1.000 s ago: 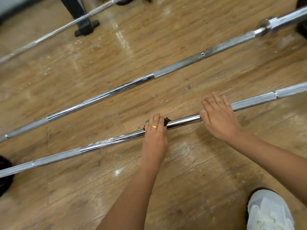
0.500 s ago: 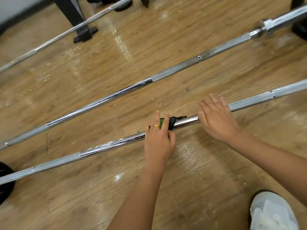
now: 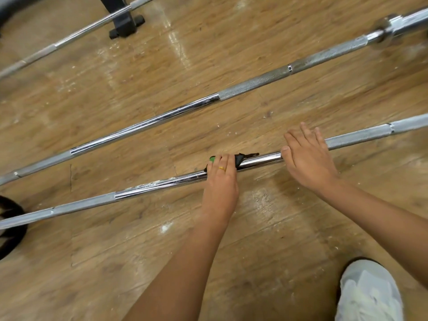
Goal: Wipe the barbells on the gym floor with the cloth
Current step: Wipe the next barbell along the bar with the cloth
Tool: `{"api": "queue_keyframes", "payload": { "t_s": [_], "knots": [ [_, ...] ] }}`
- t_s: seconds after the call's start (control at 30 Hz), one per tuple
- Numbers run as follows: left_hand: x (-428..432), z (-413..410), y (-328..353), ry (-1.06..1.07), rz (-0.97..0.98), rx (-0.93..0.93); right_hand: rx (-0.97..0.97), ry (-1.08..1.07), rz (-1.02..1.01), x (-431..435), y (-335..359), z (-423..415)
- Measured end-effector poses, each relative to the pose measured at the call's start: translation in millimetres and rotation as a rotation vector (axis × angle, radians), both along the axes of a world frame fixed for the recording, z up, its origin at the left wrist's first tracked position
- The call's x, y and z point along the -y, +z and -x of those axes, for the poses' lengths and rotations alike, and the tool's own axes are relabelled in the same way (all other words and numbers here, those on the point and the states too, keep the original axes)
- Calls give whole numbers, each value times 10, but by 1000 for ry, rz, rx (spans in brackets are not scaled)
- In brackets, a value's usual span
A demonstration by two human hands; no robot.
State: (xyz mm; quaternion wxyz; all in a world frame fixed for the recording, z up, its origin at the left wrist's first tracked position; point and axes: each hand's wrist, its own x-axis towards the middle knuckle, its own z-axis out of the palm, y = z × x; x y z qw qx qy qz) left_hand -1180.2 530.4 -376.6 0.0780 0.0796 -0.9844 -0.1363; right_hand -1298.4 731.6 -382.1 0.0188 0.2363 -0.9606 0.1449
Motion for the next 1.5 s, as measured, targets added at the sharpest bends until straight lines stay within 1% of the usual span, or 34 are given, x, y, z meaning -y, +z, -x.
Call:
{"api": "queue_keyframes", "payload": {
  "t_s": [0.1, 0.17, 0.23, 0.37, 0.43, 0.53, 0.57, 0.67, 0.7, 0.83, 0.87, 1.03, 1.1, 1.13, 1.23, 1.27, 1.37, 1.43, 1.47, 1.5],
  "knots": [
    [64, 0, -18, 24, 25, -20, 11, -1, -6, -9, 3, 1],
    [73, -14, -36, 125, -9, -53, 15, -10, -11, -2, -7, -10],
    [-29, -34, -22, 193, -50, -33, 14, -10, -12, 1, -14, -27],
    [-139, -82, 5, 22, -28, -24, 11, 4, -10, -40, -6, -67],
    [-52, -96, 2, 42, -32, -39, 2, 3, -2, -56, -6, -100],
    [-100, -177, -35, 203, -85, -50, 0, -4, 9, -71, -14, -164],
    [-163, -205, -46, 203, -79, -57, -4, -7, 10, -75, -19, -187],
    [-208, -251, -44, 59, -30, -72, -16, -15, 19, -97, -27, -241],
    [-158, -265, -27, 52, -36, -71, -18, -16, 25, -109, -29, -260],
    [-43, -400, -27, 301, -128, -104, -36, -26, 41, -141, -40, -365],
    [-101, -434, -37, 302, -114, -104, -37, -27, 45, -143, -41, -390],
    [-336, -388, -18, 43, -62, -69, -33, -36, 57, -192, -44, -502],
    [-271, -396, -32, 7, -50, -52, -42, -31, 51, -223, -54, -537],
    [-226, -433, -56, 26, -53, -56, -45, -28, 51, -234, -60, -553],
    [-273, -526, -66, 223, -104, -92, -58, -50, 61, -228, -71, -619],
    [-354, -507, -60, 243, -114, -92, -60, -65, 64, -222, -79, -644],
    [-562, -458, -39, 106, -88, -97, -61, -74, 64, -226, -87, -693],
    [-482, -465, -24, 57, -82, -82, -52, -58, 57, -258, -66, -703],
    [-398, -496, -18, 90, -101, -76, -47, -52, 54, -275, -58, -710],
    [-313, -538, -14, 173, -133, -75, -44, -51, 53, -287, -54, -721]
  ]
}}
